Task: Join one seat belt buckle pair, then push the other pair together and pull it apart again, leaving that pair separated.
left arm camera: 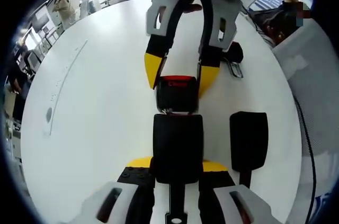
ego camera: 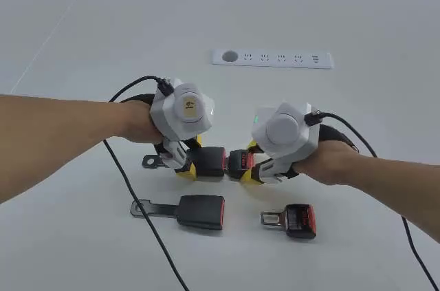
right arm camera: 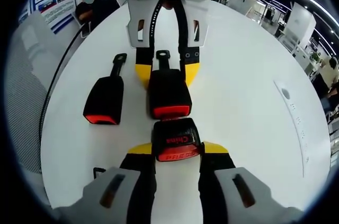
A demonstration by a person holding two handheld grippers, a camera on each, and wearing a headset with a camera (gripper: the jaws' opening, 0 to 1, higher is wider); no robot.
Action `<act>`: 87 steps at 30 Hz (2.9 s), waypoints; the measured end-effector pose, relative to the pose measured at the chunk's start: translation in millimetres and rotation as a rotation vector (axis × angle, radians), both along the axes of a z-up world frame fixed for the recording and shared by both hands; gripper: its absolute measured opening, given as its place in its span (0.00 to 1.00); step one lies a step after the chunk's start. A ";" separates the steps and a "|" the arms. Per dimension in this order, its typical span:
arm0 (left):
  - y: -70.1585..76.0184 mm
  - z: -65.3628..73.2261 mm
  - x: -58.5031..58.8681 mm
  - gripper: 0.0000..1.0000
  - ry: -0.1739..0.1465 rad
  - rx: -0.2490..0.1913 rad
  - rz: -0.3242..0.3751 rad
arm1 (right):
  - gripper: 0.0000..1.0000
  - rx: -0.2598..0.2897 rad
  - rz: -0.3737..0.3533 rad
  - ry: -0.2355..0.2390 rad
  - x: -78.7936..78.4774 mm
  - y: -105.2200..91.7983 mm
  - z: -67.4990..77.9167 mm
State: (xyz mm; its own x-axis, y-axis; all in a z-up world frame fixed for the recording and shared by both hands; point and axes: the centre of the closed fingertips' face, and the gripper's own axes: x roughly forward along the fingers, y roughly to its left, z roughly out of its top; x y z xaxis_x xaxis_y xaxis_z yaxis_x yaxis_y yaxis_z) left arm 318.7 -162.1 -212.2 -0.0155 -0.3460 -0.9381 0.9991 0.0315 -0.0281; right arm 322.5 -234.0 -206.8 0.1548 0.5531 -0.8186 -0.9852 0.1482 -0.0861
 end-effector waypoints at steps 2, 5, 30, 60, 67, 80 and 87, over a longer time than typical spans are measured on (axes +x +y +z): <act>0.3 0.1 0.2 0.31 0.001 -0.001 0.005 | 0.28 0.005 0.008 -0.002 2.7 -0.4 -3.3; 0.1 1.1 -1.1 0.31 -0.004 -0.007 0.018 | 0.28 -0.002 0.015 -0.010 2.1 -2.5 -2.1; -1.8 1.2 1.2 0.32 -0.011 -0.040 -0.008 | 0.28 0.002 0.032 0.007 4.7 -3.3 -3.3; 3.5 -3.2 5.8 0.32 -0.004 -0.004 0.004 | 0.28 -0.010 0.032 0.005 -0.4 -6.2 -0.4; 1.8 0.4 1.7 0.32 -0.006 -0.040 0.006 | 0.28 0.025 0.035 0.005 0.0 -7.6 -0.6; 1.6 -1.8 2.6 0.33 -0.006 -0.029 -0.003 | 0.31 0.016 0.065 -0.011 -1.8 -6.6 1.3; 1.2 -0.6 2.7 0.37 -0.017 0.003 -0.002 | 0.34 0.007 0.078 -0.023 -0.1 -4.8 -0.9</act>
